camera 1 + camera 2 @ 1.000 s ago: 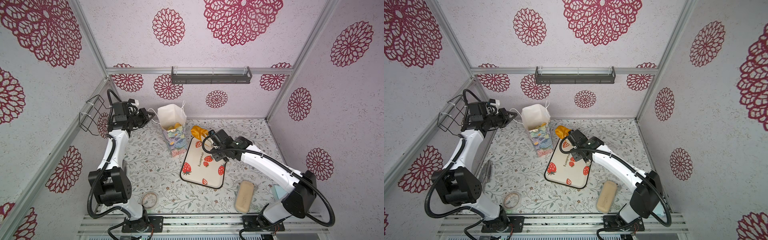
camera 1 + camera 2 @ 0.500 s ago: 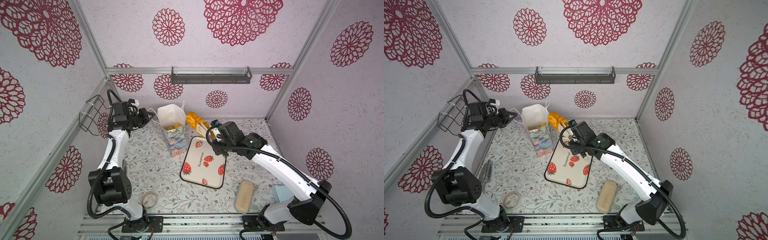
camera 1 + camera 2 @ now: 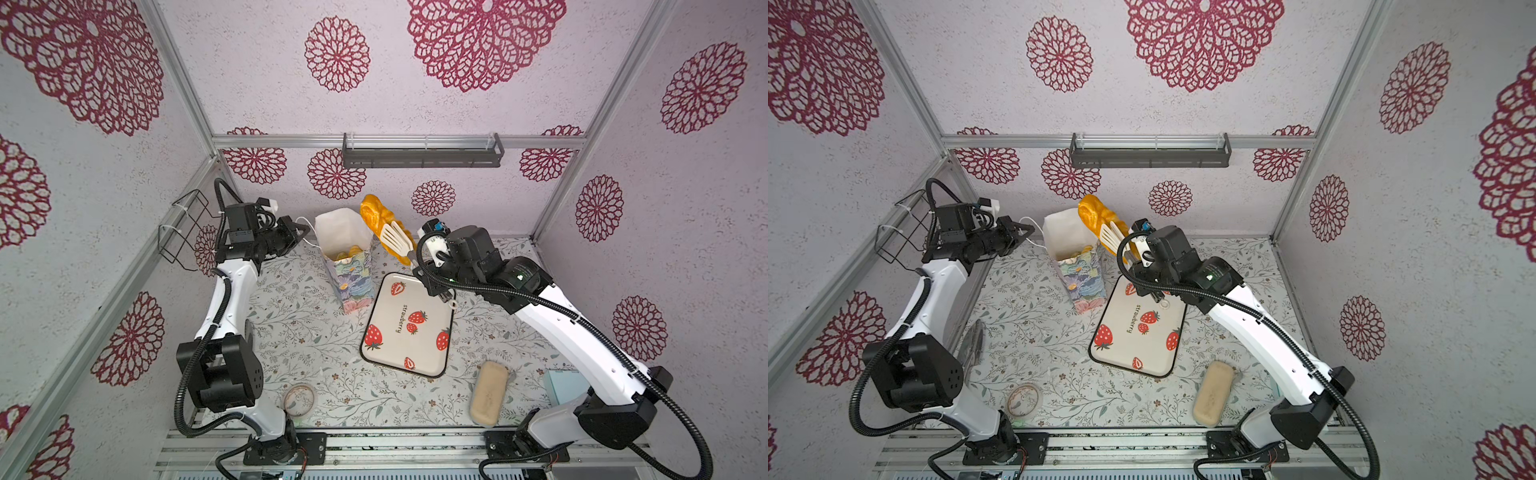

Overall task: Pack bread into a paper bag
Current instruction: Place the bread in the paper bag.

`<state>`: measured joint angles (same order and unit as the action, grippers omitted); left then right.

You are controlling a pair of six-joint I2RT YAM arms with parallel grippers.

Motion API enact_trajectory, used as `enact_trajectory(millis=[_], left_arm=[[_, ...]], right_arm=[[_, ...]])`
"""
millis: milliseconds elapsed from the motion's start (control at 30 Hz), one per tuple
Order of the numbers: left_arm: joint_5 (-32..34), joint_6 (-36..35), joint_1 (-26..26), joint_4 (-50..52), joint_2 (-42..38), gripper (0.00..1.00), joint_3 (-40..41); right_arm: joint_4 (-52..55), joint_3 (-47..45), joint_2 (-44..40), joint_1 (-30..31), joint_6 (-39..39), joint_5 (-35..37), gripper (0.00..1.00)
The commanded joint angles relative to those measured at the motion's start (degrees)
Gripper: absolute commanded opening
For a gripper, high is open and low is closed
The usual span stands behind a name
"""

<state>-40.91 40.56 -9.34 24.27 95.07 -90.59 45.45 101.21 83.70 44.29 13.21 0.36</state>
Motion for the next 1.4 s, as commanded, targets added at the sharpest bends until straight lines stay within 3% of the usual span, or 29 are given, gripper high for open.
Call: enact_trajectory(millis=[0,533,1367], left_arm=[[-0.49,-0.03,-0.44,-1.41,-0.12,0.00,-0.18],[-0.41,-0.03,-0.49,-1.41,-0.23,0.00,-0.20],[-0.41,-0.13,-0.50,-1.39,-0.46,0.00,-0.20]], right_arm=[[-5.90,5.25,1.07,0.09,0.87,-1.91,0.19],[-6.69,22.23,13.06,0.09,0.59,-9.68,0.19],[-8.58,34.00,27.99,-2.10,2.09,-17.58,0.19]])
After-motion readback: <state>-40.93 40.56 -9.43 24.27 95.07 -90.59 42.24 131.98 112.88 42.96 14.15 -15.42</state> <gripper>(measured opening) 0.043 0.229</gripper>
